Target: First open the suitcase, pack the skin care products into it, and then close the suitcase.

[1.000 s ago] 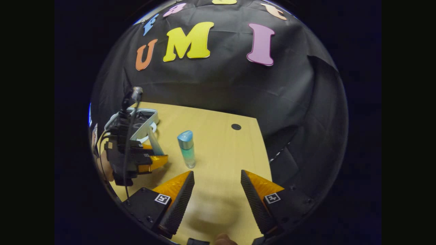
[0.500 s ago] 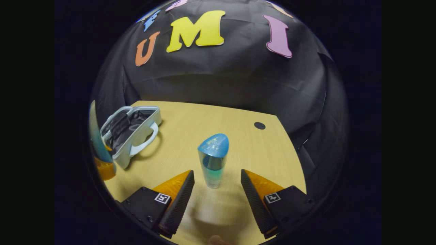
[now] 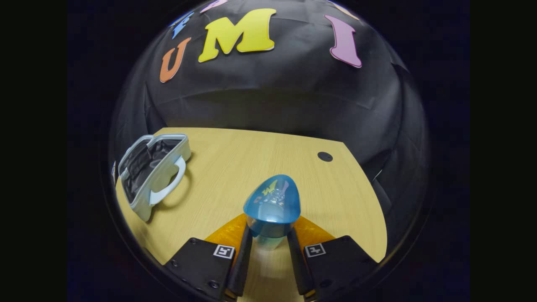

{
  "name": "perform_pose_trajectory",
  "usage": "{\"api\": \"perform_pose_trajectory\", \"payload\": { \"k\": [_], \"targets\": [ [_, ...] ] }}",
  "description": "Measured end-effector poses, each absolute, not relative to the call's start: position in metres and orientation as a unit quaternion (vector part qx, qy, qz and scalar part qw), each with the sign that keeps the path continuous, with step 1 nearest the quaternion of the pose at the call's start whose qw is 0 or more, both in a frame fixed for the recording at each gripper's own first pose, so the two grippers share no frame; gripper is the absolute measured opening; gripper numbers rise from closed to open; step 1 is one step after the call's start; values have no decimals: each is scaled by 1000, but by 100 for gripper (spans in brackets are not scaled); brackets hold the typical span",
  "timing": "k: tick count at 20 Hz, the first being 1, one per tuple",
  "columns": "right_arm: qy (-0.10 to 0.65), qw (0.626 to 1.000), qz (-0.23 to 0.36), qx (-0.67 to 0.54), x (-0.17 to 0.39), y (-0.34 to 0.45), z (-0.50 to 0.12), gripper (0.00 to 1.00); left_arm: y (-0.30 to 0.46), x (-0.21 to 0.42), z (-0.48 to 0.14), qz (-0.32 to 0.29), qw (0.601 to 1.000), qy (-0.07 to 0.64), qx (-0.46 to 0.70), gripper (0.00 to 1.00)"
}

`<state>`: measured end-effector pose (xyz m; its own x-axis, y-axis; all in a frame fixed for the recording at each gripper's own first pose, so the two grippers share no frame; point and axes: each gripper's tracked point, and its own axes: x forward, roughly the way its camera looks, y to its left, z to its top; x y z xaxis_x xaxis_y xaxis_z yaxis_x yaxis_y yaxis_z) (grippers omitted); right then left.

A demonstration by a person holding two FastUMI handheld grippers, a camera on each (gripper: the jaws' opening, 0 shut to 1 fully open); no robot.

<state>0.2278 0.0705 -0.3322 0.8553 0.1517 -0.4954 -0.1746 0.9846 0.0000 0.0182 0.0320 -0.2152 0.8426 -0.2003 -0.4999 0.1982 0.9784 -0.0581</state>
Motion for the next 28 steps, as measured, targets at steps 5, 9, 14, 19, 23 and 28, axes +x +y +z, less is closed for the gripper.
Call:
{"api": "perform_pose_trajectory", "payload": {
  "k": [5,9,14,19,23,28],
  "targets": [
    [264,960,95,-11,216,87,-324,37,74,27,-211,-70,963,260,-23,42],
    [257,959,118,-33,180,105,-292,39,110,50,-211,-57,962,263,-38,42],
    [261,958,119,-20,128,133,-253,39,155,91,-230,-46,955,291,-37,42],
    [256,959,122,-10,101,166,-227,39,176,115,-273,-57,932,359,-19,42],
    [248,960,127,-13,90,184,-219,39,175,122,-303,-54,912,407,-10,43],
    [254,959,129,-1,83,198,-221,39,172,119,-331,-44,890,453,-24,43]
  ]
}}
